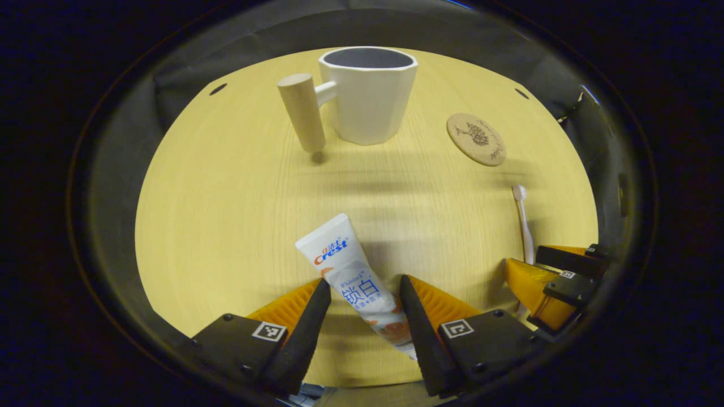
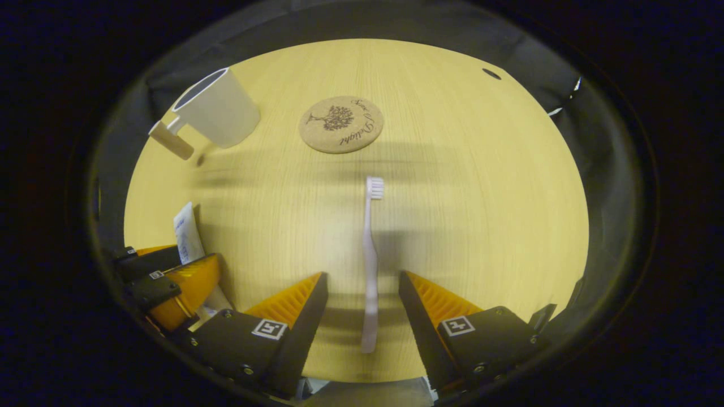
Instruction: Put the toothbrush and toothpaste on the desktop into the cup, then pick up the cup and place it on the coaster on the desktop.
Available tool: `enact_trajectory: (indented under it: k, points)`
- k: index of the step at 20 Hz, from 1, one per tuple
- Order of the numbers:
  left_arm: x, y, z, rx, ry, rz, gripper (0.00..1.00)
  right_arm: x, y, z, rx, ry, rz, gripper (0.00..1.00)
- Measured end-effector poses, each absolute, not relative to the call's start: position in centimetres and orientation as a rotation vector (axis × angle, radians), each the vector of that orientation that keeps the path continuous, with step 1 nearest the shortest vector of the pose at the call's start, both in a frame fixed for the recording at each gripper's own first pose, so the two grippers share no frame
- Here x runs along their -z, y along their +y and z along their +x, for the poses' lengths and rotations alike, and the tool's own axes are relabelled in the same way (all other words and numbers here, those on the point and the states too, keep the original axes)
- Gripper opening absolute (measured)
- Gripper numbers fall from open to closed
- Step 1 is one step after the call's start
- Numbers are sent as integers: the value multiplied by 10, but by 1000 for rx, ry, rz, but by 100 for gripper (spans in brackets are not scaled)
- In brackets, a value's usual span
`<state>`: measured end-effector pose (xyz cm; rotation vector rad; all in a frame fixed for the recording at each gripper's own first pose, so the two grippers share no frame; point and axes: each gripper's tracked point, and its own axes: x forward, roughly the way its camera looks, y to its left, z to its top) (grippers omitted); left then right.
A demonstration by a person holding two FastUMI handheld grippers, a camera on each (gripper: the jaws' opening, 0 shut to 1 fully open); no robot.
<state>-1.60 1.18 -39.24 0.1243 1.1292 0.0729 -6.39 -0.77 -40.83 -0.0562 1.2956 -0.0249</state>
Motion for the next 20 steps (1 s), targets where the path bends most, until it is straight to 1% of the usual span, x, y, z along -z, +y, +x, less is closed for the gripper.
enact_trajectory:
  k: [1, 2, 3, 4, 5, 6, 7, 8, 9, 10, 11, 12, 17, 20]
  points:
    - [392, 11, -16, -73, 1130, 127, 83, 409, -7, -62, 22, 1296, -61, 69]
    - [392, 11, -15, -72, 1129, 130, 83, 410, -7, -60, 17, 1292, -58, 65]
    - [392, 10, -12, -69, 1117, 131, 68, 410, -7, -60, 22, 1292, -52, 47]
    - [393, 11, -13, -70, 1120, 130, 56, 409, -6, -61, 15, 1298, -57, 36]
    - [392, 10, -12, -65, 1124, 138, 46, 407, -7, -61, 15, 1305, -59, 36]
    - [391, 10, -12, -68, 1126, 140, 45, 408, -6, -61, 20, 1312, -55, 36]
    - [392, 11, -11, -80, 1121, 129, 39, 408, -8, -58, 22, 1307, -57, 36]
    - [391, 10, -12, -78, 1122, 126, 33, 406, -9, -57, 50, 1293, -19, 36]
    - [391, 11, -12, -77, 1127, 127, 33, 399, -6, -59, 46, 1296, -10, 4]
    - [390, 11, -9, -82, 1107, 122, 34, 407, -8, -58, 35, 1308, -11, 4]
    - [390, 11, -8, -82, 1110, 113, 24, 409, -7, -56, 41, 1303, 0, 4]
    - [388, 11, -8, -77, 1099, 99, 22, 406, -7, -57, 43, 1307, 3, 4]
    - [385, 6, -11, -45, 1072, 2, 22, 406, -7, -56, 36, 1301, -4, 4]
    - [380, 10, -11, -63, 1063, -3, 23, 407, -7, -57, 30, 1301, -8, 4]
